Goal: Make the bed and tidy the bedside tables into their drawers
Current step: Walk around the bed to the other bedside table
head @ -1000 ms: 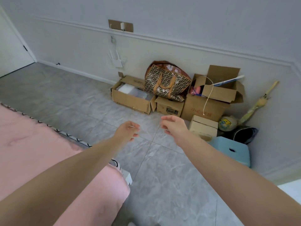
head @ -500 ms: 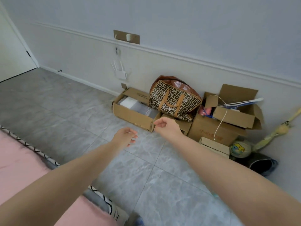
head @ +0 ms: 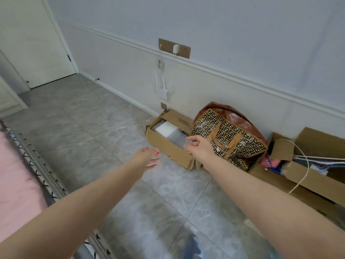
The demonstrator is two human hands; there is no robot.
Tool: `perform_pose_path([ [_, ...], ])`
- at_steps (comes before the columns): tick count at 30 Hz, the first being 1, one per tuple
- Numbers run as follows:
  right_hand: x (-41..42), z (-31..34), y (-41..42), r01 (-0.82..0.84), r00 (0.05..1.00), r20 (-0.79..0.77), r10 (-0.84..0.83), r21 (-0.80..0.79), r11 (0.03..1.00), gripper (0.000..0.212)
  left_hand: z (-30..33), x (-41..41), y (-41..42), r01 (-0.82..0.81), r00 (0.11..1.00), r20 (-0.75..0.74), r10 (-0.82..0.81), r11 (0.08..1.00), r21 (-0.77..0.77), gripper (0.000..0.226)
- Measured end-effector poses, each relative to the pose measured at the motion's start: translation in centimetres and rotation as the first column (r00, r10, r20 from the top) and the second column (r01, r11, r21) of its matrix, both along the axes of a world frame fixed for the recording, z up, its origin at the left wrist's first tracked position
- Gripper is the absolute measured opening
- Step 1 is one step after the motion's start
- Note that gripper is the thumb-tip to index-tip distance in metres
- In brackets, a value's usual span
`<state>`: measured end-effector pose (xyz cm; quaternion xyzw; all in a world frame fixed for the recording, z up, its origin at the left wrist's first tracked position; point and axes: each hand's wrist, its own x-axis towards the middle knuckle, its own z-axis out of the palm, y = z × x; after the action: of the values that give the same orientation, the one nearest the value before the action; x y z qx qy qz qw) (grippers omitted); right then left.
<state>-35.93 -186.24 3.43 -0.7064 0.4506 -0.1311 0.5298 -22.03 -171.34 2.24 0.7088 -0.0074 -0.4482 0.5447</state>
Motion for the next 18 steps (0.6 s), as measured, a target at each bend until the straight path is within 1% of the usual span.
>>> perform_pose_path([
  [3, 4.3, 1.1, -3.7, -0.107, 0.994, 0.012, 0.107, 0.010, 0.994, 0.017, 1.0, 2.5, -3.0, -0.067, 0.998, -0.012, 0.066, 0.996, -0.058, 0.009],
  [6, 9.0, 2.1, -5.9, -0.217, 0.976, 0.019, 0.217, 0.005, 0.976, 0.016, 1.8, 5.4, -4.8, -0.117, 0.993, 0.020, 0.119, 0.987, -0.107, 0.012],
  [8, 12.7, 2.3, -6.9, -0.242, 0.970, 0.026, 0.242, 0.031, 0.970, 0.012, 2.1, 7.6, -5.3, -0.174, 0.983, 0.038, 0.181, 0.975, -0.140, 0.016],
  [11, 17.7, 1.1, -7.2, -0.243, 0.970, 0.011, 0.243, 0.096, 0.965, 0.008, 1.9, 10.8, -4.7, -0.239, 0.969, 0.032, 0.244, 0.965, -0.106, 0.014],
  [14, 23.4, 0.3, -6.9, -0.297, 0.953, -0.008, 0.303, 0.166, 0.940, 0.009, 1.4, 15.8, -3.9, -0.293, 0.954, 0.040, 0.297, 0.952, -0.089, 0.012],
  [16, 27.2, 0.3, -6.6, -0.322, 0.945, 0.004, 0.328, 0.202, 0.925, 0.013, 0.7, 19.7, -3.4, -0.305, 0.949, 0.056, 0.310, 0.949, -0.076, 0.013],
  [18, 30.9, 0.3, -6.4, -0.316, 0.948, 0.033, 0.318, 0.235, 0.919, 0.014, 0.1, 23.7, -3.0, -0.286, 0.953, 0.092, 0.289, 0.957, -0.044, 0.013],
])
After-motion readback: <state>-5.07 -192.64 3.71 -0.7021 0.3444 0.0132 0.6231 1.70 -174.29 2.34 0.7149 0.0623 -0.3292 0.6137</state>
